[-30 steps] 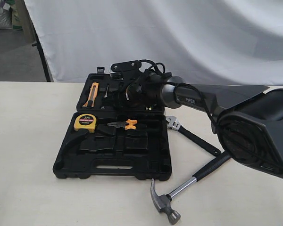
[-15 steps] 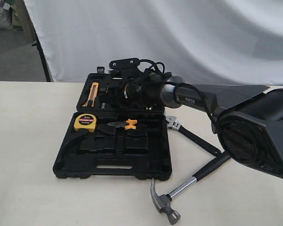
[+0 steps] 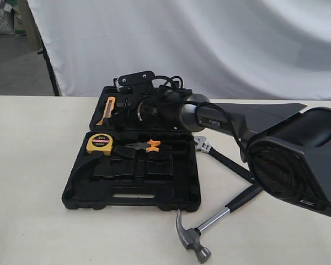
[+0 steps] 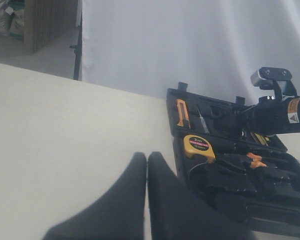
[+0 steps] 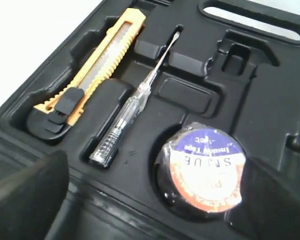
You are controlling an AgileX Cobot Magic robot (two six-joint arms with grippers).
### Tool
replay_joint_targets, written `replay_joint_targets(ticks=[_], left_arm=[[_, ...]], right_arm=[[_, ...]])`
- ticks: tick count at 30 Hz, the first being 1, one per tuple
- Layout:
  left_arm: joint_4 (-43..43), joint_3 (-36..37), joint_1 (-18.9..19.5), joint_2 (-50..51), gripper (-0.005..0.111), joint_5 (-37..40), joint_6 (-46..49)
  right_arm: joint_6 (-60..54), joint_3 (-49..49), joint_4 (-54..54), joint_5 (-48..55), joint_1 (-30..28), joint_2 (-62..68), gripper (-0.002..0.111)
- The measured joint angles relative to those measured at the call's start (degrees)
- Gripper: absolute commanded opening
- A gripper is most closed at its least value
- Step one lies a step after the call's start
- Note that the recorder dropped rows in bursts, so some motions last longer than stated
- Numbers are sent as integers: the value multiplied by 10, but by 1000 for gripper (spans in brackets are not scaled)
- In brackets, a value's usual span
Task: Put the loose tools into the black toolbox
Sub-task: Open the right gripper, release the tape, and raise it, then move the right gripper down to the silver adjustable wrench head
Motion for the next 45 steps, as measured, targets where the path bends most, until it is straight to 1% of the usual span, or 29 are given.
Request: replay_joint_targets(ticks=[7,8,9,10,12,13,15,16,20,22,24,27,31,34,37,40,41,43,45], left_arm=[[0,0,0,0,1,0,0],[0,0,0,0,1,0,0],[0,0,0,0,1,0,0],[0,0,0,0,1,0,0],[0,0,0,0,1,0,0],[0,0,0,0,1,0,0],[0,0,0,0,1,0,0],[0,0,0,0,1,0,0],[0,0,0,0,1,0,0],[0,0,0,0,1,0,0],[0,0,0,0,1,0,0],[0,0,0,0,1,0,0],[0,0,0,0,1,0,0],[0,0,0,0,1,0,0],[0,0,0,0,1,0,0],[0,0,0,0,1,0,0],[0,0,0,0,1,0,0],[0,0,0,0,1,0,0],[0,0,0,0,1,0,0]], right_arm=[[1,0,0,13,0,-1,86],[1,0,0,20,0,-3,85],[2,0,0,27,0,-6,82],[2,0,0,35,0,-8,75],[-3,0,0,57,0,-18,54],[-10,0,1,68,0,-23,37],[-34,0,1,95,3,-38,-1],[-45,0,2,110,3,-47,1],[-97,1,10,179,12,-91,-1],[-148,15,20,214,16,-121,-1],[-181,44,40,227,21,-152,-1],[-202,112,59,213,22,-212,-1],[-211,229,65,170,3,-308,-1],[-231,322,66,142,-27,-385,-1],[-273,399,66,137,-61,-453,-1],[-352,460,88,139,-86,-505,-1],[-393,477,106,146,-89,-516,-1],[-495,499,153,173,-90,-528,-1],[-614,506,224,234,-90,-530,-1]])
